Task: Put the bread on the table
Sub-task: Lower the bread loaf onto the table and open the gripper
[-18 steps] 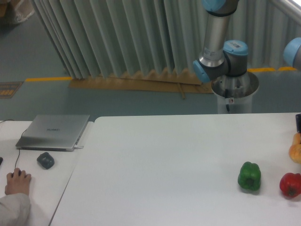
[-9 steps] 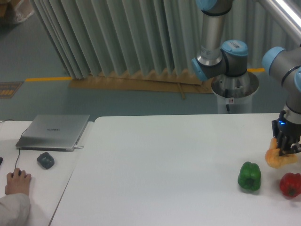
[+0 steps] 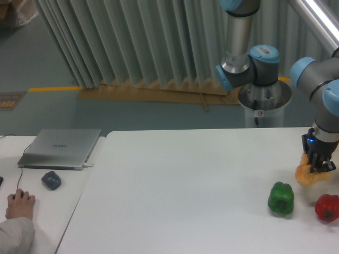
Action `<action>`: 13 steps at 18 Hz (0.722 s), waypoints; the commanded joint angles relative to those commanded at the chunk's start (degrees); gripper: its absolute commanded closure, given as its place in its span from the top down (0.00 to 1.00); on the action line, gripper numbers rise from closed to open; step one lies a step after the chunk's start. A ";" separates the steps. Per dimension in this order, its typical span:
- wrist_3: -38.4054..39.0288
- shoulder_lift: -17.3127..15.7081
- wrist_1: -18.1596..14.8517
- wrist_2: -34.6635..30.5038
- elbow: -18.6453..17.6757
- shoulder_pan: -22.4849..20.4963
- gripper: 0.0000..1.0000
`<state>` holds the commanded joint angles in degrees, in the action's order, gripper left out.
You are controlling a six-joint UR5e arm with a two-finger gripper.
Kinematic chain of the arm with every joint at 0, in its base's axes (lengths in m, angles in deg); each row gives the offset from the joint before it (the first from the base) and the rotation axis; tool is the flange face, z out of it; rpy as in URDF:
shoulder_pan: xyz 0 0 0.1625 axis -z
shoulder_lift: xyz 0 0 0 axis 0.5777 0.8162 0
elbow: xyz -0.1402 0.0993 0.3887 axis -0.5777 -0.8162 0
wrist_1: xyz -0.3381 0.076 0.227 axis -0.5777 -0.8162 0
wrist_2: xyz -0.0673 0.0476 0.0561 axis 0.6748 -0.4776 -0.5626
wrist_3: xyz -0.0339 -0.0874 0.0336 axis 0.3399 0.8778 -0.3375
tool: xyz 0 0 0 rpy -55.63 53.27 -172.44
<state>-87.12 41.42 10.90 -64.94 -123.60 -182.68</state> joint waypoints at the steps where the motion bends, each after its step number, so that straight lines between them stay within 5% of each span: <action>1: 0.00 0.09 0.00 0.00 0.00 0.00 0.28; 4: -0.09 0.00 0.00 0.09 0.44 0.00 0.52; 5: -0.09 -0.09 0.09 0.09 0.44 0.00 0.68; 6: -0.52 -0.09 0.18 0.09 0.35 0.00 1.00; 13: -0.61 -1.40 3.60 0.09 1.32 -0.44 1.00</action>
<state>-87.74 40.02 14.51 -64.85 -122.28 -183.12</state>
